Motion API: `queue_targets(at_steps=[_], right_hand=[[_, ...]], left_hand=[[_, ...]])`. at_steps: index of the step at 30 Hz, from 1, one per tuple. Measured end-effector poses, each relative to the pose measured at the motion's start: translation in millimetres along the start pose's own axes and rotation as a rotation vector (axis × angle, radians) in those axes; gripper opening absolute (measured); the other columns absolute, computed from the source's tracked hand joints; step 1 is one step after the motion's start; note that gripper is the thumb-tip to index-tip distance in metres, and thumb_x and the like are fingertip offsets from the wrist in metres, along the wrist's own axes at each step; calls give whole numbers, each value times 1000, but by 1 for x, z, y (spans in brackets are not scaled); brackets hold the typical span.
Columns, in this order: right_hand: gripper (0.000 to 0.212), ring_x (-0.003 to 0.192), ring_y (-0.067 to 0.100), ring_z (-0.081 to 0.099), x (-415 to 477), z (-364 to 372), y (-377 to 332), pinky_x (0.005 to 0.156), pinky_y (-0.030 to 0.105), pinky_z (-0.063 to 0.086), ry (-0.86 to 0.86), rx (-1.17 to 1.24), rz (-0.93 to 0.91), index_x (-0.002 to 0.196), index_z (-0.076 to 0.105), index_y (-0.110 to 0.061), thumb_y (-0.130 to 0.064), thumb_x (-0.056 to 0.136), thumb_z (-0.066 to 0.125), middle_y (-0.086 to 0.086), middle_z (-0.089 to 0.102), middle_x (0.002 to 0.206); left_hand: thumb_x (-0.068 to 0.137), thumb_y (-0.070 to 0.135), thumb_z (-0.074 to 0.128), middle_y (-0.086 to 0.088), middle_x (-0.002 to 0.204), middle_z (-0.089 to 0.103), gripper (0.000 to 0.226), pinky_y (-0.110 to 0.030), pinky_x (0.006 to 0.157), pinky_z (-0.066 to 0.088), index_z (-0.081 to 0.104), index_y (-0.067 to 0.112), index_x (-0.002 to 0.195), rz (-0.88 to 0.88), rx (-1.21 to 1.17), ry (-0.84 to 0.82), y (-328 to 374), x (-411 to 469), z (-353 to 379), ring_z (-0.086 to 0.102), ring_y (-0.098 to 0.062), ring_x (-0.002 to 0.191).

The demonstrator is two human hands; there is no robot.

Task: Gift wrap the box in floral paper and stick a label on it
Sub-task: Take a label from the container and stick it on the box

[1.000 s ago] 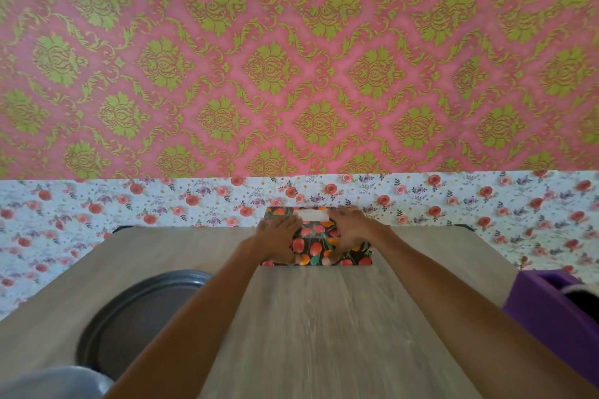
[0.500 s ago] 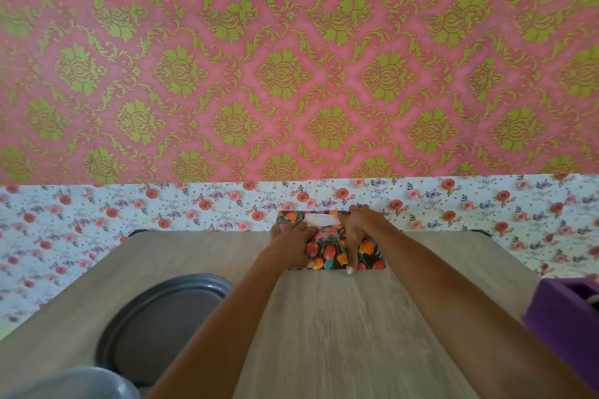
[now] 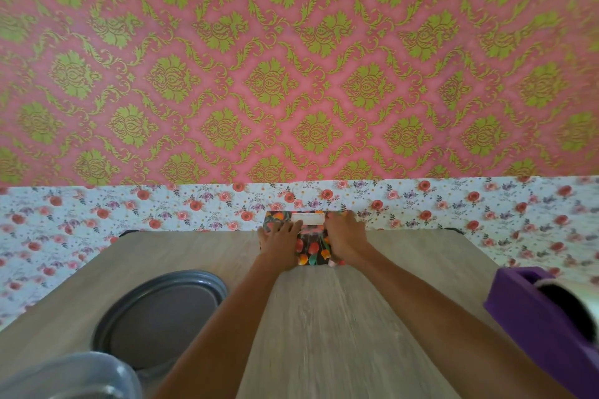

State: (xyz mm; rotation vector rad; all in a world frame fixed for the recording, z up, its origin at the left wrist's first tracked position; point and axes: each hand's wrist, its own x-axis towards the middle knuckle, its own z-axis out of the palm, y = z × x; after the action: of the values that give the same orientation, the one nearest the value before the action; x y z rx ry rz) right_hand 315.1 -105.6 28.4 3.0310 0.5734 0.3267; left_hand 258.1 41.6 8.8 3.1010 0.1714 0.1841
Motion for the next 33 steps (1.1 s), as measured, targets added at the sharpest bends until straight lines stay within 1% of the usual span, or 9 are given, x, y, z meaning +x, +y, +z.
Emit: queue_targets(at_steps=[2,4,7,11,15,19,25,28,33], right_hand=[[69,127,36,42,-9,-1,3,96,47,48,6,-21,-41,130,53,-13,-23,70,86,6,51,133],[71,125,33,45,-17,-5,10,95,45,49,34,12,-68,135,47,-16,-24,74,81,4,52,134],[53,114,28,53,-30,-8,17,85,39,52,139,110,-95,125,54,-18,-26,77,77,4,62,116],[37,104,21,59,-66,-25,18,73,31,48,166,396,-119,117,61,-22,-25,82,74,-2,61,112],[16,97,16,65,-108,-42,4,82,35,54,151,692,-203,101,69,-17,-20,85,73,-4,69,103],[9,82,7,65,-158,-47,-28,78,26,54,151,851,-292,90,74,-11,-18,84,75,-3,71,88],[10,76,9,66,-210,-49,-91,74,37,56,106,771,-448,79,74,-18,-11,78,67,-4,73,80],[10,85,12,68,-230,-52,-124,78,31,56,40,678,-479,91,76,-22,-20,84,69,-5,74,93],[25,88,20,64,-242,-51,-164,76,33,54,-62,498,-430,100,71,-19,-37,84,70,-2,69,99]], left_hand=[[90,22,64,-4,159,21,86,-63,115,6,8,23,155,3,-29,46,4,-8,2,8,-33,149],[91,23,63,-6,159,20,84,-60,117,5,9,20,155,23,-57,87,5,-15,0,7,-33,149],[91,28,63,-6,159,20,78,-54,120,8,18,18,154,46,-94,82,2,-25,-9,8,-31,149],[92,31,61,-6,153,36,57,-49,118,20,41,24,145,102,-114,93,-8,-55,-33,24,-29,145],[90,26,62,-2,123,65,33,-41,104,40,63,25,123,121,-192,163,-26,-95,-53,56,-23,119],[93,31,60,7,130,62,31,-40,107,38,64,28,123,85,-150,143,-49,-157,-68,54,-18,120],[89,30,60,1,122,66,31,-42,97,49,68,25,119,-38,-192,167,-96,-247,-88,60,-21,110],[85,44,53,1,129,62,43,-39,99,47,65,26,123,-123,-177,131,-126,-286,-86,57,-22,117],[94,39,59,-7,142,49,52,-47,108,40,46,21,142,-304,-21,110,-172,-333,-75,47,-31,129]])
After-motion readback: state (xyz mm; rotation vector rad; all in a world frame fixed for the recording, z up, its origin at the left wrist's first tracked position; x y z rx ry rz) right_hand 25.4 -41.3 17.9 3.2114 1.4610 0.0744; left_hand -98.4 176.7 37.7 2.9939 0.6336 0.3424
